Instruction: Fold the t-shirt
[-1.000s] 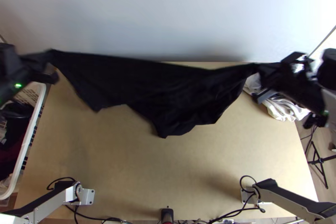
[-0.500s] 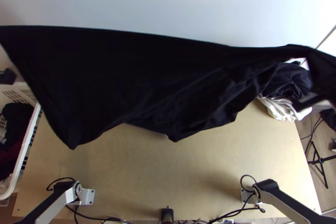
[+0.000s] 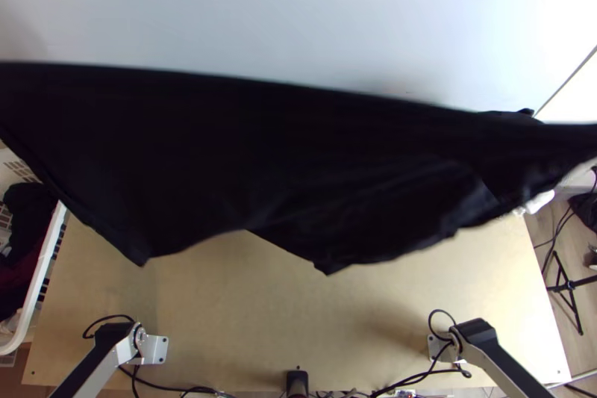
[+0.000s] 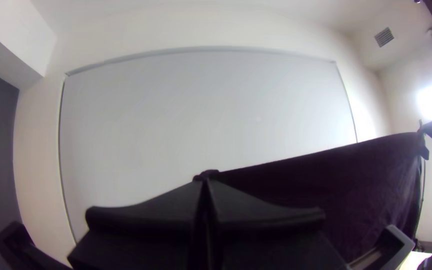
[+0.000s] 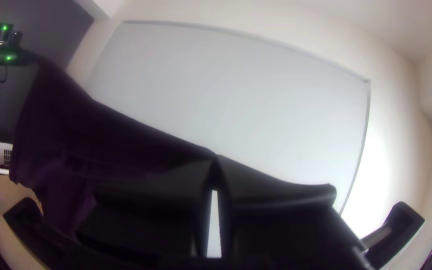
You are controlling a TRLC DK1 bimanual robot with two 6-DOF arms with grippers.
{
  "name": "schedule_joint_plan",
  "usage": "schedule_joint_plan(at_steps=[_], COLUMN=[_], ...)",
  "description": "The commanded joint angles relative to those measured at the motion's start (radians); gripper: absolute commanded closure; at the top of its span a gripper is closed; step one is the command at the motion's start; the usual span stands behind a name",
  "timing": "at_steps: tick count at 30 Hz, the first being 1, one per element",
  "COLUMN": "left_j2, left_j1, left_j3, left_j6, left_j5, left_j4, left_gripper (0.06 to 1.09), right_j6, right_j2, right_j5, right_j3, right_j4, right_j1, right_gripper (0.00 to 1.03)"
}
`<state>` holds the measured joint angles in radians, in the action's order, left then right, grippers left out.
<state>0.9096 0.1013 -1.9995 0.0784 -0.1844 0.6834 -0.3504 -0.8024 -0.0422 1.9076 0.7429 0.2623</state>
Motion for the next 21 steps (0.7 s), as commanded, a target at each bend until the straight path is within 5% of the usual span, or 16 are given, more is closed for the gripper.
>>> schedule_joint_plan(at_steps=[1, 12, 21], left_j2=[-0.066, -0.048, -0.084], left_j1=[-0.005, -0.005, -0.043], left_j3=[0.044, 0.142, 0.423], left_j6=[-0.02, -0.157, -0.17], left_j5=[-0.099, -0.329, -0.365], left_j4=[0.096, 0.377, 0.4], left_gripper=[1.05, 1.05, 1.05], right_j6=[0.013, 0.065, 0.126], right_j2=[0.114, 0.195, 0.154], right_j5=[-0.031, -0.094, -0.165], right_j3=[-0.016, -0.018, -0.133], right_j4=[0.062, 0.22, 0.234], right_j1=[-0.051, -0.153, -0.219], right_gripper=[1.0, 1.0, 1.0])
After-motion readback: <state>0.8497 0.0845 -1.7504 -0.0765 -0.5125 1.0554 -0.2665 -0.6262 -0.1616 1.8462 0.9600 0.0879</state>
